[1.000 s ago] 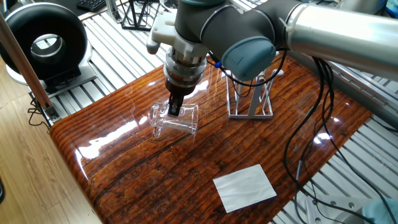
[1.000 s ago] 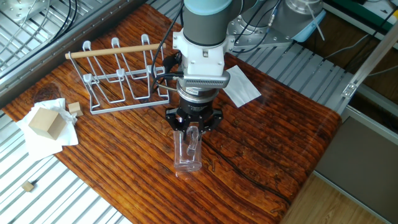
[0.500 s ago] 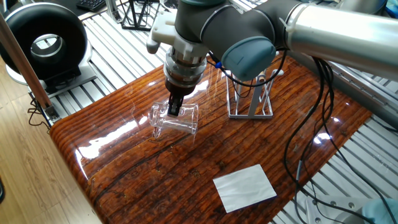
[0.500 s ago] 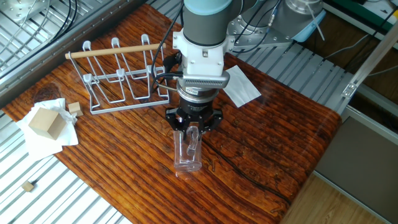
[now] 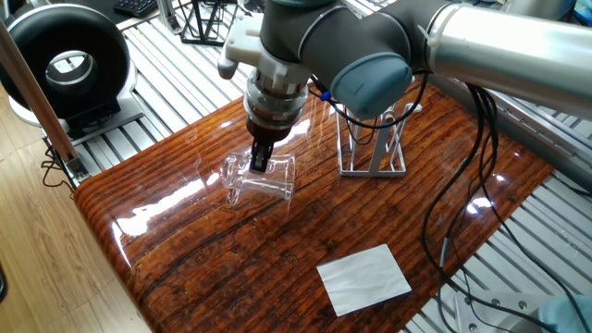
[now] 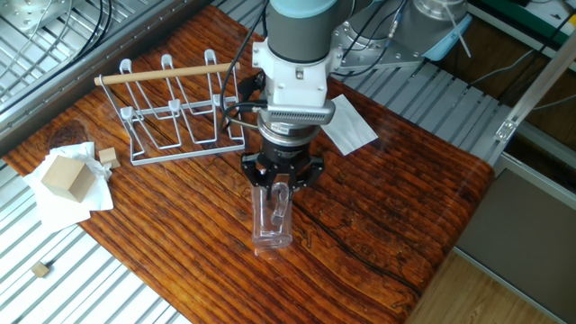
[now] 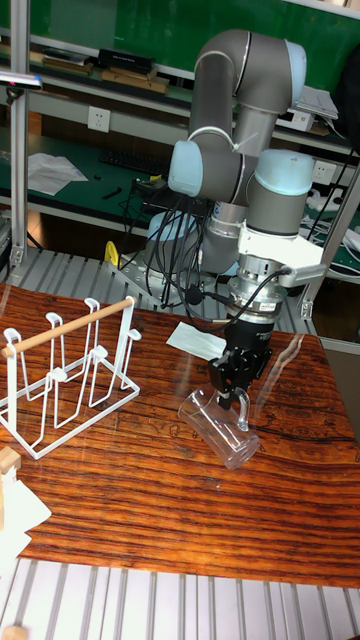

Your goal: Put the cup on the cup rack

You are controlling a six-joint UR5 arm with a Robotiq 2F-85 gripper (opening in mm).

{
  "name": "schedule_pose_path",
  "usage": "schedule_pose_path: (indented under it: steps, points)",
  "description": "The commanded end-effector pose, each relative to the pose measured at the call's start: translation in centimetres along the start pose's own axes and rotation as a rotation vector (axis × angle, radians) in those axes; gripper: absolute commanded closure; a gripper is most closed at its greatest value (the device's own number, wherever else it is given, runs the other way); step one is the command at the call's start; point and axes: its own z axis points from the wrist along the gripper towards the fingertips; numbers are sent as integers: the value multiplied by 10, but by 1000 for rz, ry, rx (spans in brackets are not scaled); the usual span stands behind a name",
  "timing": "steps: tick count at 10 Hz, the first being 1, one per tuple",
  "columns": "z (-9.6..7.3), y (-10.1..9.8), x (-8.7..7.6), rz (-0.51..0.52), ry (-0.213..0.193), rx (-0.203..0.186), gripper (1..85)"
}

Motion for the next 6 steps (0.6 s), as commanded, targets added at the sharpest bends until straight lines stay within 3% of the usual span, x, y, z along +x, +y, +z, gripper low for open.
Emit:
schedule_pose_path:
  steps: [1, 6]
  points:
    - [-6, 5, -5, 20, 8, 4, 493]
    - [-6, 7, -7, 30, 12, 4, 530]
